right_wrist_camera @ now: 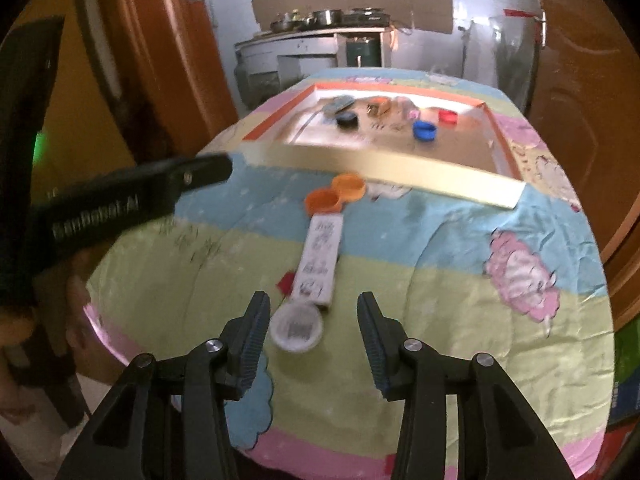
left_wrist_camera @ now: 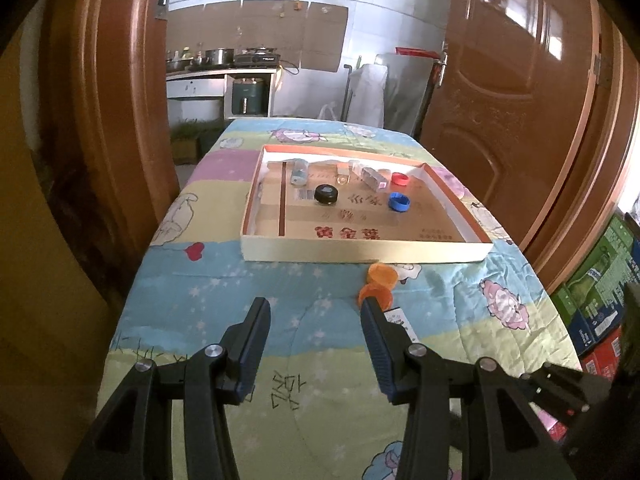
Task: Organize rigid objects
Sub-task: 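Grasp the white Hello Kitty box with the left gripper while the right gripper grasps the white cap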
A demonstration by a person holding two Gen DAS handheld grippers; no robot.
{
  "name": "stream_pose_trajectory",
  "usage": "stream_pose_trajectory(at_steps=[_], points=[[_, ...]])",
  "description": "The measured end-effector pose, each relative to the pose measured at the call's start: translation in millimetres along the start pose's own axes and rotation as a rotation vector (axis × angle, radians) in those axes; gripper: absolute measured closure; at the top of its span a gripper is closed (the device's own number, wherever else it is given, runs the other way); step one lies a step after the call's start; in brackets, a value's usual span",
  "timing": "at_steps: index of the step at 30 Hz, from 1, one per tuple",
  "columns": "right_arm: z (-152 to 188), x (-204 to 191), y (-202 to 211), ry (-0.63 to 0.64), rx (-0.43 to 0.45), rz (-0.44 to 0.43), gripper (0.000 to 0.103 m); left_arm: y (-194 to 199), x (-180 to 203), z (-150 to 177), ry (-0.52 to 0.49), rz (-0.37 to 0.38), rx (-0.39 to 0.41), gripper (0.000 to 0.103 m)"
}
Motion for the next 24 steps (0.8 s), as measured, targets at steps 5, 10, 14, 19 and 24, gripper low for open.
stream_pose_trajectory(at_steps=[5,10,14,19,24], points=[[9,-7,-9,0.016,-0.016,0.003,0.053,1,-1,5,0.001,0.004,-0.004,0.056],[12,-11,-17,0.042,-0.019,0.026,0.054,0,0,8,0.000,0.010,-0.011,0.056],[14,-14,-20,0.075,-0.012,0.069,0.073,-1,4,11,-0.007,0.019,-0.015,0.056],[16,-10,-15,0.075,-0.010,0.064,0.073,-5,20,15,-0.034,0.046,-0.030,0.056],[27,3,-1,0.067,0.005,0.079,0.073,-15,46,20,-0.065,0.085,-0.055,0.056]])
Point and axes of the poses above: each gripper's, at about its wrist camera, not at the fingertips, and y roughly against the way its jaws point, x to its right, z to its underside, the point moved 1 cm from there along -y, roughly the way its jaws point, and after that the axes turned 1 degree about x, right-handed, at the moved point
